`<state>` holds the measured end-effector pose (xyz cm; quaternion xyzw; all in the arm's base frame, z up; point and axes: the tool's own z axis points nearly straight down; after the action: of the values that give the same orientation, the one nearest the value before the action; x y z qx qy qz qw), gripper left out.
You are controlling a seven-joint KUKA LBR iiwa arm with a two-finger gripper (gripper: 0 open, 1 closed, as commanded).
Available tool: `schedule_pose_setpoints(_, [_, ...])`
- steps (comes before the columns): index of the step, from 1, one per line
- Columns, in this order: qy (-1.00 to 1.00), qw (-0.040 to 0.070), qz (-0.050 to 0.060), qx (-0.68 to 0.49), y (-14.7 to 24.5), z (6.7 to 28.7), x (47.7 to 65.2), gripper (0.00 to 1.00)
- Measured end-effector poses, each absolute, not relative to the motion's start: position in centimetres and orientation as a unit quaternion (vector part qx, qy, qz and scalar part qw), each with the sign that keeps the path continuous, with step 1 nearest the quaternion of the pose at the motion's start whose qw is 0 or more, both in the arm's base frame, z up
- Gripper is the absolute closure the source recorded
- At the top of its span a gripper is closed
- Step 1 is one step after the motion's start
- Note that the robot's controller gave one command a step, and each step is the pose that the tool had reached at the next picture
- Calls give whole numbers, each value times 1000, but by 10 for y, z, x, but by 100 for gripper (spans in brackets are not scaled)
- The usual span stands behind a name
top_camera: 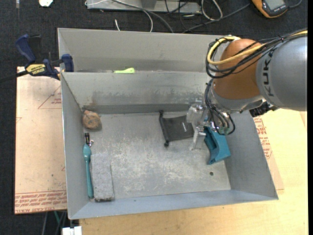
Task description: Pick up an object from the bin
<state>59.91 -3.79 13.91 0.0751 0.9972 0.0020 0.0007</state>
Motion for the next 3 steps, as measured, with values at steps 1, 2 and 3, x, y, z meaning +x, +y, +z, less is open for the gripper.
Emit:
schedule_pose_setpoints(1, [998,2,1,64,-59,135,602,0])
schedule_pose_setpoints(2, [998,2,1,56,-67,93,623,0])
schedule_pose_setpoints(3, [999,-4,1,52,-49,102,620,0])
